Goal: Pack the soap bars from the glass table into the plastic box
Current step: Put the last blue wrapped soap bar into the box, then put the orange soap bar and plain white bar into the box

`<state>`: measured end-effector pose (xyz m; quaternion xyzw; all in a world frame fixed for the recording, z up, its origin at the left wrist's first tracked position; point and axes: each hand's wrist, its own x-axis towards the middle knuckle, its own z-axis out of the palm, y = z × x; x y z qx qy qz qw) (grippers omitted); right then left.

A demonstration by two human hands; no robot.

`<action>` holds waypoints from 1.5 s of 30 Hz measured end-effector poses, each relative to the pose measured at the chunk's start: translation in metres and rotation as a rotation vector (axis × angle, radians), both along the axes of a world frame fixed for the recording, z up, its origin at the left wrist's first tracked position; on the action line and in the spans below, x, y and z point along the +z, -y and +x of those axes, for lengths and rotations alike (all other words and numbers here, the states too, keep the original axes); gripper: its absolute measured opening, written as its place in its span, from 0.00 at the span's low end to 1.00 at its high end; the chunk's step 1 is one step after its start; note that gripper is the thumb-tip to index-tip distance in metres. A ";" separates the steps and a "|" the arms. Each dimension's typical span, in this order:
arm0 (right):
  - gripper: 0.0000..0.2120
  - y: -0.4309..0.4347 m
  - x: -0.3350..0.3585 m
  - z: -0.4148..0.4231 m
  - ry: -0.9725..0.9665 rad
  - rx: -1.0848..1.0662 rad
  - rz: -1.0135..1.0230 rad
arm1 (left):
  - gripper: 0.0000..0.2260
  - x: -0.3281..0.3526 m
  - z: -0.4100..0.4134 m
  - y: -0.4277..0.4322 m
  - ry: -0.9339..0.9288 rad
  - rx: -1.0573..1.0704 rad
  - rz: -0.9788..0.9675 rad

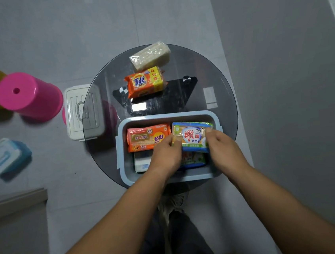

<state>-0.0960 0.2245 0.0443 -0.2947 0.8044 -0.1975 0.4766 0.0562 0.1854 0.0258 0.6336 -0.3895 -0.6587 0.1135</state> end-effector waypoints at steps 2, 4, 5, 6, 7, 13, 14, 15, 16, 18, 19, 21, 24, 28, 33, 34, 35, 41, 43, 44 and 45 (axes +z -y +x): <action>0.21 0.002 -0.001 0.002 -0.004 0.044 -0.003 | 0.12 -0.005 -0.002 0.002 0.076 -0.016 -0.015; 0.20 0.003 -0.002 0.004 0.023 0.050 -0.013 | 0.14 -0.008 -0.005 0.003 0.165 -0.029 -0.010; 0.20 0.003 -0.002 0.006 0.039 0.044 -0.020 | 0.14 -0.010 -0.005 0.003 0.196 -0.024 -0.010; 0.19 0.004 -0.003 0.007 0.058 0.034 -0.029 | 0.14 -0.012 -0.006 0.003 0.210 0.001 -0.015; 0.18 0.004 -0.004 0.009 0.081 0.015 -0.041 | 0.13 -0.014 -0.007 0.002 0.211 0.049 -0.024; 0.14 0.002 -0.015 0.010 0.256 -0.223 -0.132 | 0.08 -0.026 -0.017 -0.003 0.099 0.390 0.058; 0.14 0.000 -0.017 0.010 0.262 -0.238 -0.150 | 0.09 -0.027 -0.018 -0.004 0.060 0.430 0.084; 0.15 -0.001 -0.019 0.010 0.261 -0.241 -0.165 | 0.09 -0.027 -0.018 -0.005 0.032 0.456 0.104; 0.16 -0.003 -0.021 0.011 0.254 -0.234 -0.176 | 0.08 -0.027 -0.017 -0.006 0.010 0.473 0.119; 0.17 -0.006 -0.023 0.015 0.198 -0.172 -0.187 | 0.06 -0.027 -0.015 -0.006 -0.036 0.487 0.147; 0.18 -0.007 -0.023 0.016 0.155 -0.124 -0.180 | 0.06 -0.026 -0.013 -0.005 -0.048 0.472 0.162; 0.19 -0.005 -0.020 0.017 0.090 -0.026 -0.153 | 0.07 -0.023 -0.008 -0.001 -0.015 0.388 0.157; 0.17 0.000 -0.011 0.014 0.053 0.044 -0.156 | 0.12 -0.012 0.006 0.010 0.154 0.168 0.072; 0.12 0.015 0.006 0.007 -0.117 0.053 -0.243 | 0.12 0.012 0.030 0.034 0.147 0.022 -0.003; 0.06 0.071 0.014 0.013 -0.089 0.072 -0.352 | 0.15 0.024 0.067 0.087 0.012 0.132 -0.174; 0.07 0.087 0.011 0.017 -0.085 0.084 -0.361 | 0.14 0.019 0.074 0.101 0.000 0.171 -0.188; 0.08 0.103 0.006 0.020 -0.072 0.096 -0.358 | 0.13 0.011 0.079 0.115 -0.002 0.209 -0.192; 0.18 0.197 -0.044 0.031 0.003 0.121 -0.239 | 0.25 -0.047 0.094 0.182 0.175 0.069 -0.144; 0.23 0.225 -0.062 0.029 -0.026 0.144 -0.230 | 0.31 -0.061 0.093 0.202 0.161 -0.024 -0.200; 0.26 0.237 -0.070 0.027 -0.044 0.160 -0.232 | 0.33 -0.068 0.091 0.212 0.142 -0.067 -0.219; 0.28 0.250 -0.077 0.026 -0.059 0.174 -0.243 | 0.33 -0.074 0.088 0.221 0.131 -0.116 -0.243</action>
